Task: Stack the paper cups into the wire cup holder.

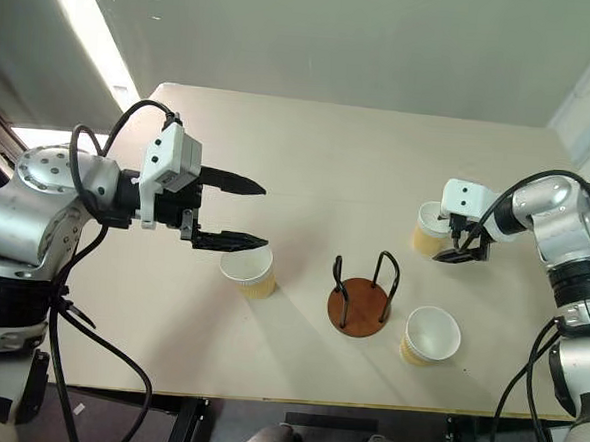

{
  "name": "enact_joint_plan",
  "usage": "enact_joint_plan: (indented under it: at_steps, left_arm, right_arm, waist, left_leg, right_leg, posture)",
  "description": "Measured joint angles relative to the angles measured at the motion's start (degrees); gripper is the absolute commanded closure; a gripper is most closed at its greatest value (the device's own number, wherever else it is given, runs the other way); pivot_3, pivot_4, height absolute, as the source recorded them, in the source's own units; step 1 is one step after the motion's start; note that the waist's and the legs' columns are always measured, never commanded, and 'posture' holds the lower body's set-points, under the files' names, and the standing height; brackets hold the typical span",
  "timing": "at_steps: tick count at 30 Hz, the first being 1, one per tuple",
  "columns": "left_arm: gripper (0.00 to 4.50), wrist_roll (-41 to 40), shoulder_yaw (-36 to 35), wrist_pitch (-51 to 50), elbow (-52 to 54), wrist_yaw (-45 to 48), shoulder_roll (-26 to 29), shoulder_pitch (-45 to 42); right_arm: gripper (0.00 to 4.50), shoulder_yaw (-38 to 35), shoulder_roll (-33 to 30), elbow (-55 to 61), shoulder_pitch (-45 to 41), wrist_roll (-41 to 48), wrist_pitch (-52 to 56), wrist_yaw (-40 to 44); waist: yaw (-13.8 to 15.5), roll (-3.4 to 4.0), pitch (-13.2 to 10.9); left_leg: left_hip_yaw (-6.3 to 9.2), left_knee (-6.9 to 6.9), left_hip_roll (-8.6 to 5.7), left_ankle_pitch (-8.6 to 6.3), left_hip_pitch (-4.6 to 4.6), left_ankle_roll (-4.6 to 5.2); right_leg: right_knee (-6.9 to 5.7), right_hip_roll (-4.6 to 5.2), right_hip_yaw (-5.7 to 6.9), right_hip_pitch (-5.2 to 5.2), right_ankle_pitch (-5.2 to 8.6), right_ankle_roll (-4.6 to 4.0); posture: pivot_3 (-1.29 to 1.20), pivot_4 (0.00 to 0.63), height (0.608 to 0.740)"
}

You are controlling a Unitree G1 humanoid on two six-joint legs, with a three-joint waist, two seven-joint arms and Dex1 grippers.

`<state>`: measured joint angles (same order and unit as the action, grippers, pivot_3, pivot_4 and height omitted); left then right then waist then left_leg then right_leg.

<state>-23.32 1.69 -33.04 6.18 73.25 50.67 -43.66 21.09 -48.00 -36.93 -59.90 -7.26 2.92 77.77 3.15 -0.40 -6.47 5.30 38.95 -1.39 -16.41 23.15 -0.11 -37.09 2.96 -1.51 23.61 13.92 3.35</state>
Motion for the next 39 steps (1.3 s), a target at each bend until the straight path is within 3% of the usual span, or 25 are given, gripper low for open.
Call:
enact_joint_plan:
  at_steps: [3,12,19,25,31,39]
  left_arm:
    - [0.0,-0.09,-0.01,-0.01,0.34,-0.13,0.06,0.2]
    - [0.0,-0.11,-0.01,0.04,0.38,-0.13,0.06,0.53]
    - [0.0,-0.7,-0.06,0.32,0.27,0.78,0.11,0.98]
    - [0.0,-1.67,-0.08,0.9,0.12,2.42,0.15,1.73]
    - [0.0,-1.64,0.44,1.68,-0.35,2.92,-0.22,1.68]
    - [0.0,-1.3,2.4,3.24,-2.47,3.78,-2.01,0.56]
  right_arm:
    - [1.27,0.31,1.89,-4.02,-1.15,-2.11,-2.28,-0.37]
    - [4.48,0.17,3.09,-6.64,-2.42,-3.83,-4.09,1.03]
    - [4.48,-3.52,-0.92,4.09,-2.43,0.44,2.02,7.46]
    - [4.48,-7.79,-7.54,29.21,-2.45,11.24,18.68,13.84]
    - [4.48,-8.79,-10.21,49.06,-4.88,22.36,33.87,14.42]
    - [4.48,-8.32,-10.47,59.3,-3.3,25.91,39.28,12.97]
  waist:
    - [0.05,0.01,-0.01]
    - [0.08,0.06,-0.04]
    - [0.1,0.24,-0.16]
    - [-0.19,0.38,-0.25]
    - [-0.34,0.43,-0.3]
    - [-0.4,0.45,-0.38]
  left_leg:
    - [0.0,-0.02,0.0,-0.01,0.0,-0.01]
    - [0.0,-0.09,0.0,-0.02,0.01,-0.04]
    - [-0.01,-0.1,-0.01,-0.02,0.07,-0.05]
    - [0.0,-0.22,0.02,-0.02,0.05,-0.08]
    - [0.03,-0.15,0.03,0.01,-0.01,-0.07]
    - [0.04,0.07,0.03,0.06,-0.06,-0.08]
  right_leg:
    - [0.01,0.0,0.0,0.0,0.0,-0.01]
    - [0.06,0.0,0.01,0.0,0.0,-0.01]
    - [0.1,0.01,0.01,0.01,0.0,-0.02]
    - [0.16,-0.02,0.02,0.03,0.06,-0.11]
    - [0.22,-0.02,0.02,0.01,0.07,-0.12]
    - [0.1,-0.02,0.02,0.02,0.07,-0.13]
  posture:
    - [0.0,0.15,0.74]
    - [0.0,0.15,0.74]
    - [0.0,0.15,0.74]
    - [0.0,0.15,0.74]
    - [0.0,0.15,0.74]
    - [0.0,0.15,0.74]
